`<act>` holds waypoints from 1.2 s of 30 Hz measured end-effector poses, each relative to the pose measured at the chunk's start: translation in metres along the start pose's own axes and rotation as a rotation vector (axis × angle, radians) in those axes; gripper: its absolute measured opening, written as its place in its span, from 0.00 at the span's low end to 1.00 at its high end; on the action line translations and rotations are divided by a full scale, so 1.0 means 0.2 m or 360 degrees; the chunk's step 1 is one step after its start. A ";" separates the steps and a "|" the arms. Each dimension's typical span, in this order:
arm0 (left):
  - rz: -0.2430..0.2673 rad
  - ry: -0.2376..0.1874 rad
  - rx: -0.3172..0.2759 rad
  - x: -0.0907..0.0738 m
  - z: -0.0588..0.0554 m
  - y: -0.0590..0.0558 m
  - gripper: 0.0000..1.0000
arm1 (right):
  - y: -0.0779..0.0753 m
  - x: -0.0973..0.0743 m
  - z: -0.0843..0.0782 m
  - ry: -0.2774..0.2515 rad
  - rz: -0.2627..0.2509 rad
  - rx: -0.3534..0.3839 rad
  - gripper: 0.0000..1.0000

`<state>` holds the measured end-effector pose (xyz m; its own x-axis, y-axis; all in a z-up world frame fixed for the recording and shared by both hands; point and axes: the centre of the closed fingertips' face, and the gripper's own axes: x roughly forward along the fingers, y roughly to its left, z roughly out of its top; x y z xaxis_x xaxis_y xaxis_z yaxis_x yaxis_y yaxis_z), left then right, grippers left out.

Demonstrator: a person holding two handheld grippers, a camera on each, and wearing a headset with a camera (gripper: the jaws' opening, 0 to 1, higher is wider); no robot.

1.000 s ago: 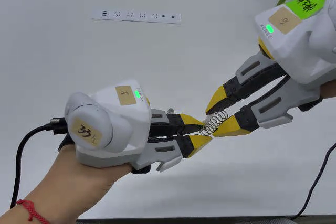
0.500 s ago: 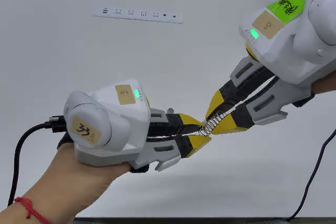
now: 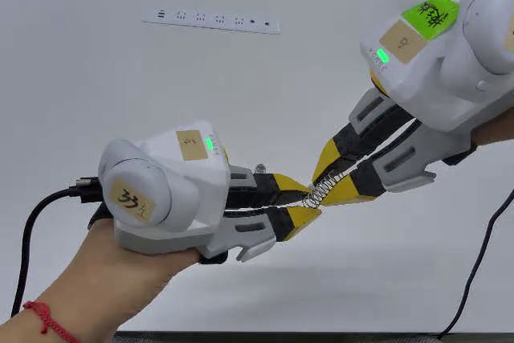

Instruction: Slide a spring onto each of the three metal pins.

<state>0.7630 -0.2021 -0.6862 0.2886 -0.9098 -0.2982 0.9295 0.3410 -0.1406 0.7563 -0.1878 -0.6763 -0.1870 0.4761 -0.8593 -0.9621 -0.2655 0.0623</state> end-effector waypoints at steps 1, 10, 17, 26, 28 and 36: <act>-0.0001 -0.0001 -0.0002 0.00 0.00 0.00 0.11 | 0.00 0.00 0.00 -0.0001 0.0001 0.0002 0.12; -0.0003 -0.0016 -0.0014 -0.01 0.00 0.00 0.14 | 0.00 0.01 0.00 0.0002 -0.0006 0.0014 0.12; 0.0016 -0.0006 -0.0018 -0.04 -0.03 0.02 0.20 | -0.03 -0.02 0.00 -0.0019 -0.0038 0.0049 0.12; 0.0076 0.0005 0.0019 -0.13 -0.08 0.09 0.27 | -0.09 -0.08 -0.06 -0.0026 -0.0114 0.0137 0.12; 0.0092 0.0010 0.0031 -0.16 -0.09 0.10 0.29 | -0.11 -0.09 -0.08 -0.0022 -0.0135 0.0162 0.12; 0.0161 0.0037 0.0047 -0.26 -0.13 0.15 0.38 | -0.20 -0.11 -0.19 0.0032 -0.0219 0.0252 0.12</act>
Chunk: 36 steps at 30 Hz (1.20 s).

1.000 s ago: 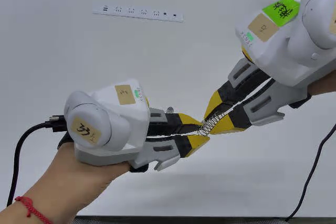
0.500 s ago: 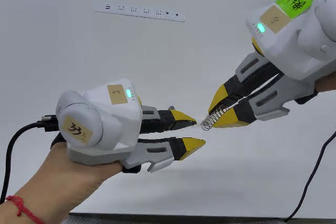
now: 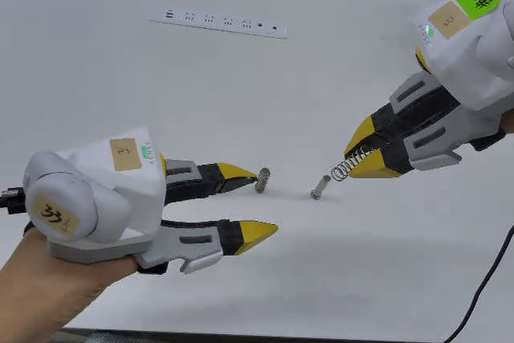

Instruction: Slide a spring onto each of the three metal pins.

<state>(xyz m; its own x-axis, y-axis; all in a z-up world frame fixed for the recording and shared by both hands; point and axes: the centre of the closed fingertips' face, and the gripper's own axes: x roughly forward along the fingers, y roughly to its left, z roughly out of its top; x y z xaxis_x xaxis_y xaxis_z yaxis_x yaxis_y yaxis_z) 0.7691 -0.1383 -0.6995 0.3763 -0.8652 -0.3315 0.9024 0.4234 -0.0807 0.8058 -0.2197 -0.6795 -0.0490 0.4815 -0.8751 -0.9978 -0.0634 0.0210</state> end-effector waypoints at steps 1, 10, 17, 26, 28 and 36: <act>0.0008 0.0005 -0.0002 -0.01 -0.01 0.01 0.40 | -0.01 0.00 -0.01 0.0010 -0.0010 0.0010 0.12; 0.0089 0.0008 0.0018 -0.11 -0.07 0.09 0.50 | -0.12 0.06 -0.12 0.0078 -0.0091 0.0092 0.12; 0.0141 0.0023 0.0049 -0.16 -0.10 0.13 0.58 | -0.17 0.14 -0.19 0.0127 -0.0114 0.0130 0.12; 0.0134 0.0021 0.0010 -0.18 -0.13 0.16 0.73 | -0.23 0.24 -0.27 0.0175 -0.0119 0.0172 0.12; 0.0137 0.0008 -0.0011 -0.18 -0.14 0.16 0.81 | -0.23 0.25 -0.28 0.0178 -0.0113 0.0174 0.12; 0.0132 -0.0009 -0.0052 -0.18 -0.15 0.17 0.86 | -0.25 0.30 -0.30 0.0214 -0.0097 0.0187 0.12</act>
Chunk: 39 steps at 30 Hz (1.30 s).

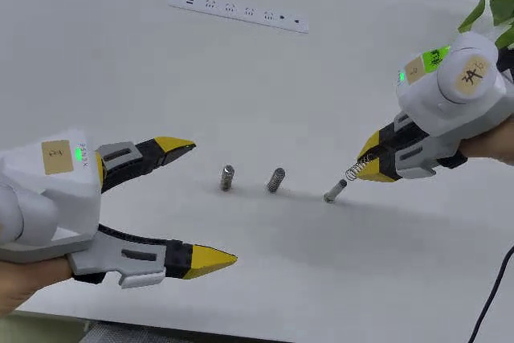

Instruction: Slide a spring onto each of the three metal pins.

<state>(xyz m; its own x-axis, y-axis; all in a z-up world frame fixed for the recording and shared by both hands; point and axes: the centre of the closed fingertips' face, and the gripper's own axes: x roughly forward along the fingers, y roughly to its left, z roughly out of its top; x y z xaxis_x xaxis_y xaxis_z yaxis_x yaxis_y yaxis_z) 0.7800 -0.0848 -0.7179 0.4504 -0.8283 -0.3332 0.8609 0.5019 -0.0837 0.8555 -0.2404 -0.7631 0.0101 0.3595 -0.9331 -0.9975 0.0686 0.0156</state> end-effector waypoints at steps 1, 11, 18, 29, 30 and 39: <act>0.0000 -0.0001 -0.0002 0.00 0.00 0.00 0.87 | 0.00 0.00 0.00 0.0003 0.0000 -0.0001 0.12; -0.0001 -0.0007 -0.0028 0.00 -0.02 0.01 0.89 | -0.01 0.06 -0.03 0.0052 0.0016 -0.0020 0.12; -0.0004 -0.0014 -0.0043 0.00 -0.03 0.01 0.88 | -0.02 0.09 -0.04 0.0067 0.0030 -0.0019 0.12; -0.0012 -0.0029 -0.0055 0.01 -0.02 0.01 0.88 | -0.02 0.12 -0.05 0.0092 0.0051 -0.0029 0.12; -0.0012 -0.0031 -0.0055 0.01 -0.02 0.01 0.88 | -0.02 0.12 -0.05 0.0094 0.0053 -0.0029 0.12; -0.0018 -0.0032 -0.0059 0.01 -0.02 0.01 0.88 | -0.02 0.15 -0.05 0.0094 0.0061 -0.0031 0.12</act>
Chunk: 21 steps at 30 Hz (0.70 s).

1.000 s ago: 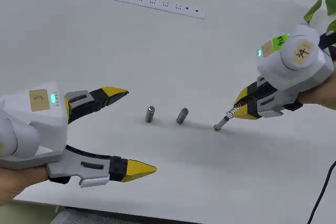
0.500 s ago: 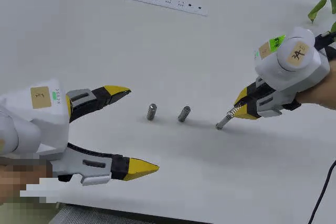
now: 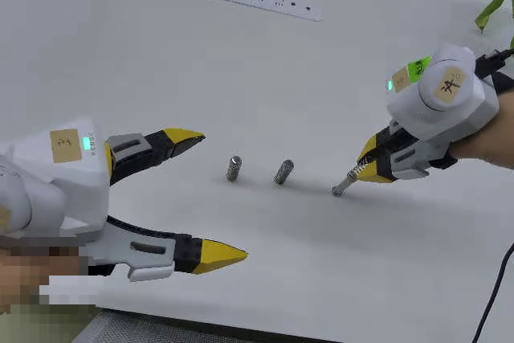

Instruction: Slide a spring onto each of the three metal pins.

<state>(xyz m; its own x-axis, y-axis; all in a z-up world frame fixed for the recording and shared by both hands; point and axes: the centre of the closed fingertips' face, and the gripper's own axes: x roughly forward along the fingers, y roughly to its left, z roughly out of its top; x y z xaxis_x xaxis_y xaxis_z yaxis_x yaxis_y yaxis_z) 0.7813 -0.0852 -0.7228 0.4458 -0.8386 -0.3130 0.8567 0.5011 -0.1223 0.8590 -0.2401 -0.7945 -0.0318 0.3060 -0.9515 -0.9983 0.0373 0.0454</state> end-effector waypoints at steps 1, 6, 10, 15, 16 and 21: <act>0.0000 -0.0001 -0.0001 0.00 0.00 0.00 0.88 | 0.00 0.00 0.00 0.0000 0.0001 -0.0002 0.12; 0.0001 0.0003 -0.0001 0.00 -0.01 0.01 0.88 | 0.00 0.02 0.00 0.0004 -0.0002 -0.0014 0.12; 0.0003 0.0002 -0.0003 0.00 -0.01 0.01 0.88 | 0.01 0.04 -0.01 0.0019 -0.0005 -0.0033 0.12; 0.0003 0.0005 -0.0004 -0.01 -0.01 0.01 0.88 | 0.01 0.07 -0.01 0.0018 -0.0005 -0.0033 0.12; 0.0002 0.0006 -0.0004 -0.01 -0.01 0.01 0.88 | 0.01 0.07 -0.02 0.0022 -0.0007 -0.0037 0.12; 0.0004 0.0010 -0.0009 -0.01 -0.02 0.01 0.87 | 0.00 0.11 -0.03 0.0030 -0.0011 -0.0044 0.12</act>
<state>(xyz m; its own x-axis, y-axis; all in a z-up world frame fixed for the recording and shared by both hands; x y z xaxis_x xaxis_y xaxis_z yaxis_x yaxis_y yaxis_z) 0.7811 -0.0809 -0.7267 0.4465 -0.8360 -0.3190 0.8540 0.5046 -0.1269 0.8570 -0.2394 -0.8172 -0.0254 0.2881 -0.9573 -0.9994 0.0133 0.0306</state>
